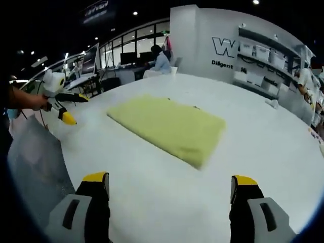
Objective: Fold the garment on the visible template until the final outline fits inside the template.
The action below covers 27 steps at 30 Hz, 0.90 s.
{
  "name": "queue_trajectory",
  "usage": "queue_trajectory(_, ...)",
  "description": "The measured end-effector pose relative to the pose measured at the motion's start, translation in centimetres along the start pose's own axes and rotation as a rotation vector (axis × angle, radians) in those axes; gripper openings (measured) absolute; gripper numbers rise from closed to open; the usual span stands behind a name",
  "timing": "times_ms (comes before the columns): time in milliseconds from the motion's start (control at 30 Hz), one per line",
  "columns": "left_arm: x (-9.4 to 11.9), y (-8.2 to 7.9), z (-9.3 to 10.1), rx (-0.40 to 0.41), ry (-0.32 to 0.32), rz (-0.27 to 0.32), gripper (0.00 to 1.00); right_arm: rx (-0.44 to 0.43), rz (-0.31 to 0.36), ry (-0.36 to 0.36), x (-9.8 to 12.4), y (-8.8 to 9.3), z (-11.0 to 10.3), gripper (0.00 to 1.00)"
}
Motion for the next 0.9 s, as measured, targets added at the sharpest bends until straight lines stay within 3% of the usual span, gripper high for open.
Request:
queue_trajectory(300, 1.5, 0.1, 1.0, 0.005, -0.032, 0.061, 0.96, -0.057, 0.047, 0.030, 1.1, 0.3, -0.9, 0.99)
queue_trajectory(533, 1.7, -0.2, 1.2, 0.006, -0.025, 0.060, 0.96, -0.115, 0.081, 0.069, 1.6, 0.2, -1.3, 0.99)
queue_trajectory(733, 2.1, 0.1, 1.8, 0.024, -0.028, 0.070, 0.95, -0.096, 0.095, 0.096, 1.6, 0.2, -3.0, 0.99)
queue_trajectory(900, 2.4, 0.8, 2.5, 0.002, -0.030, 0.057, 0.95, -0.175, 0.097, 0.105, 2.0, 0.4, -3.1, 0.99)
Point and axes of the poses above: the point that each gripper's makers call its tool centre point, and the gripper's own axes: x roughly backward along the fingers, z roughly to its right, y roughly out of its underside, the point moved 5 cm from there along x, roughly backward along the fingers, and after that the axes turned 5 degrees about -z, right-handed, at the moved point
